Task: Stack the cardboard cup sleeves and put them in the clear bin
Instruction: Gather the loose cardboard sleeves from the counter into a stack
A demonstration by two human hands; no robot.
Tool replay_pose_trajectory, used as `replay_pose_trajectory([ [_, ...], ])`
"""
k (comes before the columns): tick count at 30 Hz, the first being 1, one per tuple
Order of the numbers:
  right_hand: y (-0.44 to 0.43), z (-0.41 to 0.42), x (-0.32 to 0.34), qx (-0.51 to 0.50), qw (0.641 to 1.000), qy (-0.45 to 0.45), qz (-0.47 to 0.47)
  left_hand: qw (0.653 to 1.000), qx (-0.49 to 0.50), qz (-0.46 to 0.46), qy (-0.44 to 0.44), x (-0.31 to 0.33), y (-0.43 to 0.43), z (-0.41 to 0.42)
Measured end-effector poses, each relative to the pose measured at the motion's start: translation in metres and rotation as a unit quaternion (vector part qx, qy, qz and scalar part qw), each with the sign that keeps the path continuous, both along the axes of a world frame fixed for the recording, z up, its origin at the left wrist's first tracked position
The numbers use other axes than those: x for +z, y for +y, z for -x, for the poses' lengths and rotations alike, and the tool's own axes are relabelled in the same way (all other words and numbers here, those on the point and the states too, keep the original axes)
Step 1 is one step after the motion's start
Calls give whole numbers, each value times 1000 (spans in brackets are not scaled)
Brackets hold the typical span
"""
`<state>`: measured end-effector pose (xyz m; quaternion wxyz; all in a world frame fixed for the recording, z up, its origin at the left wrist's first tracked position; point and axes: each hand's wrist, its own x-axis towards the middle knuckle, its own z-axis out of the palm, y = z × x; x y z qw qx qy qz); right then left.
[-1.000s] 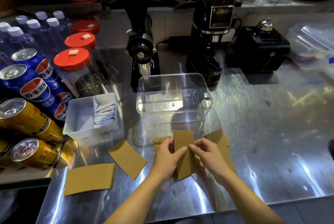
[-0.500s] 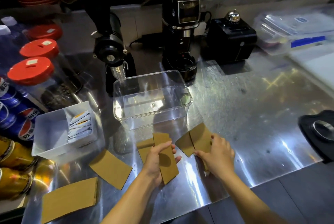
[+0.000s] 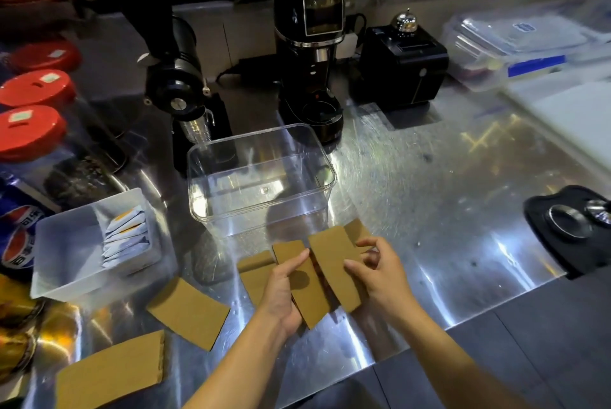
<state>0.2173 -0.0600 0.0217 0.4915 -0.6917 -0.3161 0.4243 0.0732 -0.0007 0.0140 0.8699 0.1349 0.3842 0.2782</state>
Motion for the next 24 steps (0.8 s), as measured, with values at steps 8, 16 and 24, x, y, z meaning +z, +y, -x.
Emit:
replay_pose_trajectory([
  [8,2,33,2,44,999,-23,-11,999,-21,0,-25,-5,-7,2],
  [16,11,7,-13,-6,980,-195,29,998,41,16,-52,-3,-5,17],
  [24,37,-17,-22,-22,915,-353,195,997,33,17,-72,-1,-9,22],
])
